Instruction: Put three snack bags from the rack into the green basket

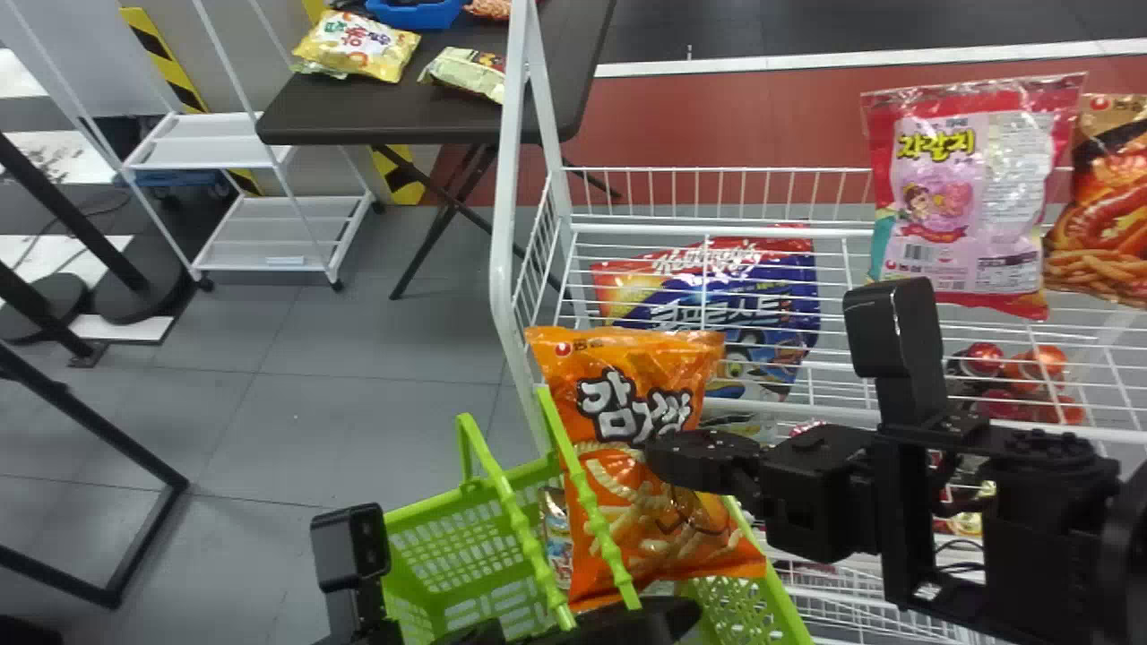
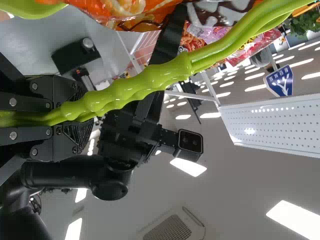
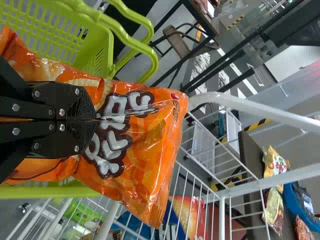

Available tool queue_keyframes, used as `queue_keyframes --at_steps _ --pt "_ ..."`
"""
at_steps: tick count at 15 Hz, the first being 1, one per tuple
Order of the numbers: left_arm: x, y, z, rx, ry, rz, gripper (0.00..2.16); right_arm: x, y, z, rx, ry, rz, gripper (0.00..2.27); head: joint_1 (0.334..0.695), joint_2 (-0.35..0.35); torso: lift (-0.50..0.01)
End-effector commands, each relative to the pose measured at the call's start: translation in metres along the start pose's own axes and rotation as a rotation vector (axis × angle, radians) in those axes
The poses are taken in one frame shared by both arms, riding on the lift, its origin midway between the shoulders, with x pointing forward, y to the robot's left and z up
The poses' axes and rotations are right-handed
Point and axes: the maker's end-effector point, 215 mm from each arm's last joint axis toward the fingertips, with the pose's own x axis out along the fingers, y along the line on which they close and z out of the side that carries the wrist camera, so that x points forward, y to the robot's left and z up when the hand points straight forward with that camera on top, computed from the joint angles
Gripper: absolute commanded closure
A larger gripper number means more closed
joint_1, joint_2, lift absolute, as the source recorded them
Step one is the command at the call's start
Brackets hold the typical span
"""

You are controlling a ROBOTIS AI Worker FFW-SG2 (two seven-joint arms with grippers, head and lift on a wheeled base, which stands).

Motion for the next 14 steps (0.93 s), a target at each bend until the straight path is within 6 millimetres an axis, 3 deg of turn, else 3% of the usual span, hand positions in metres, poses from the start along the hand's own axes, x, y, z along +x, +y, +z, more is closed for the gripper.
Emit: queue_keyframes --at_steps 1,6,9,10,11,12,13,14 --pt "0.000 0.000 0.000 0.001 -0.004 -0.002 2.15 0.004 0.009 -0.012 0.000 0.049 0.013 2.25 0.695 0.218 0.000" --pt "0.003 -0.007 0.009 0.018 -0.018 -0.034 2.15 0.014 0.032 -0.066 0.076 0.155 0.094 2.25 0.695 0.271 0.000" --pt "0.004 -0.008 0.008 0.016 -0.016 -0.039 2.15 0.019 0.035 -0.075 0.097 0.160 0.119 2.24 0.695 0.301 0.000" --pt "0.005 -0.010 0.009 0.017 -0.018 -0.047 2.15 0.023 0.036 -0.075 0.111 0.145 0.137 2.10 0.695 0.306 0.000" --pt "0.005 -0.012 0.010 0.017 -0.020 -0.052 2.15 0.028 0.035 -0.072 0.134 0.118 0.163 1.88 0.695 0.311 0.000" --pt "0.006 -0.014 0.010 0.013 -0.022 -0.061 2.15 0.032 0.036 -0.074 0.169 0.107 0.190 1.36 0.695 0.317 0.000" --pt "0.006 -0.013 0.010 0.013 -0.022 -0.059 2.15 0.034 0.033 -0.073 0.185 0.093 0.198 0.46 0.695 0.324 0.000" --pt "0.005 -0.013 0.010 0.014 -0.024 -0.057 2.15 0.034 0.028 -0.073 0.193 0.084 0.191 0.00 0.695 0.329 0.000"
